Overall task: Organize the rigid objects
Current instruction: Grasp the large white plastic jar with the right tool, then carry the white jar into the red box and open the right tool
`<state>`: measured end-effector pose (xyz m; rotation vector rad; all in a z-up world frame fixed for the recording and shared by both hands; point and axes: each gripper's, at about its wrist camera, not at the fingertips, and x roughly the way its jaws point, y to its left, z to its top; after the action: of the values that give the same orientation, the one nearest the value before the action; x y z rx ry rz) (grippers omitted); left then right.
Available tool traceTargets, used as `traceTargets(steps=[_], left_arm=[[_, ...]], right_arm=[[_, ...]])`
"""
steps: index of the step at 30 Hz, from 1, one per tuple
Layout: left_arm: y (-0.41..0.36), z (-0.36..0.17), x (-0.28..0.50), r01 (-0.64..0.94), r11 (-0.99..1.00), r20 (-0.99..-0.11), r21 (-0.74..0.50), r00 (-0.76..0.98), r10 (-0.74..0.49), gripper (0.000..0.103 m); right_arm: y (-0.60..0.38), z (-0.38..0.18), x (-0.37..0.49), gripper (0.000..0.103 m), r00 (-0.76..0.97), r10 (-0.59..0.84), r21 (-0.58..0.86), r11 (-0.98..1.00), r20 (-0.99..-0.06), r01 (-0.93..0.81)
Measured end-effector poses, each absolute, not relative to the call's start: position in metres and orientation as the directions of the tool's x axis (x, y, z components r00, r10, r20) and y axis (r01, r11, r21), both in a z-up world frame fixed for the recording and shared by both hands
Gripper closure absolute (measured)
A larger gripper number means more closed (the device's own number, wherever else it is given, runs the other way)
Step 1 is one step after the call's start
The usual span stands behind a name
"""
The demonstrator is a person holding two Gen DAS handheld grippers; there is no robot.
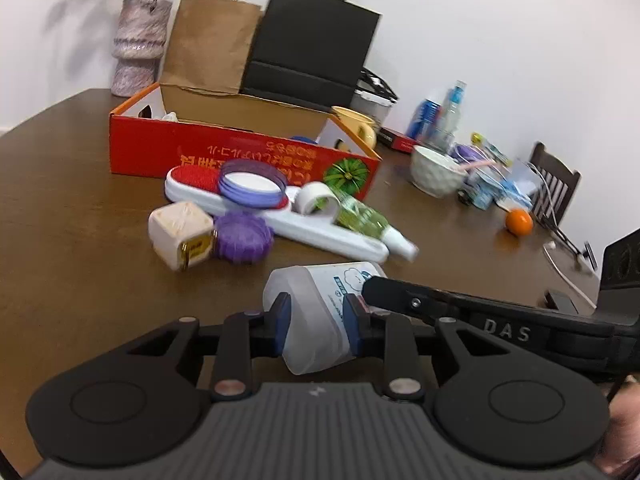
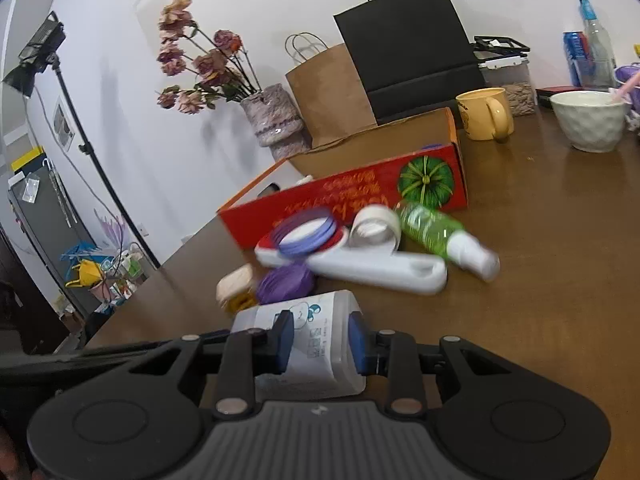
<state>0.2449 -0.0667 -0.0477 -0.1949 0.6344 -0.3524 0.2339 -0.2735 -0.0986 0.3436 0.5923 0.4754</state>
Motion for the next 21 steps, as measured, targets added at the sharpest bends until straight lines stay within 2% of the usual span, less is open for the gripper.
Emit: traceTargets(steps=[2,5,11,13,16,21], left_arm=[[-0.064,-0.049,0.23,0.262,0.925,-0.541,-0.274,0.753,-0.374,0.074],[-0.064,-0.051,0.219,0.262,0.925,-0.534,-0.274,0.759,-0.373,0.067],[-0.063,-0.052,0.221,0.249,0.924,-0.532,-0.289,0.761,-0.371,0.067],[-0.063,-0.052,0.218,0.254,0.926,-0.526,-0.281,0.766,-0.37,0.069],[-0.063,-0.05,0.214,0.254,0.929,-0.515,-0.268,0.777,-0.361,0.078],[-0.059,-0.028,0.213,0.284,0.919,-0.424,-0.274,0.822,-0.38,0.078]], right_arm=[[-0.272,-0.098,0.214,0.076,0.727,0.52,0.439,0.837,-0.449,-0.327],[-0.267,-0.1,0.196,0.076,0.744,0.508,0.422,0.844,-0.435,-0.329],[-0.269,-0.1,0.197,0.074,0.75,0.497,0.446,0.843,-0.436,-0.3],[-0.268,-0.101,0.198,0.073,0.746,0.504,0.454,0.839,-0.436,-0.301],[-0.264,-0.097,0.196,0.075,0.758,0.478,0.426,0.857,-0.444,-0.29],[-0.259,-0.068,0.19,0.075,0.813,0.443,0.349,0.882,-0.379,-0.318]])
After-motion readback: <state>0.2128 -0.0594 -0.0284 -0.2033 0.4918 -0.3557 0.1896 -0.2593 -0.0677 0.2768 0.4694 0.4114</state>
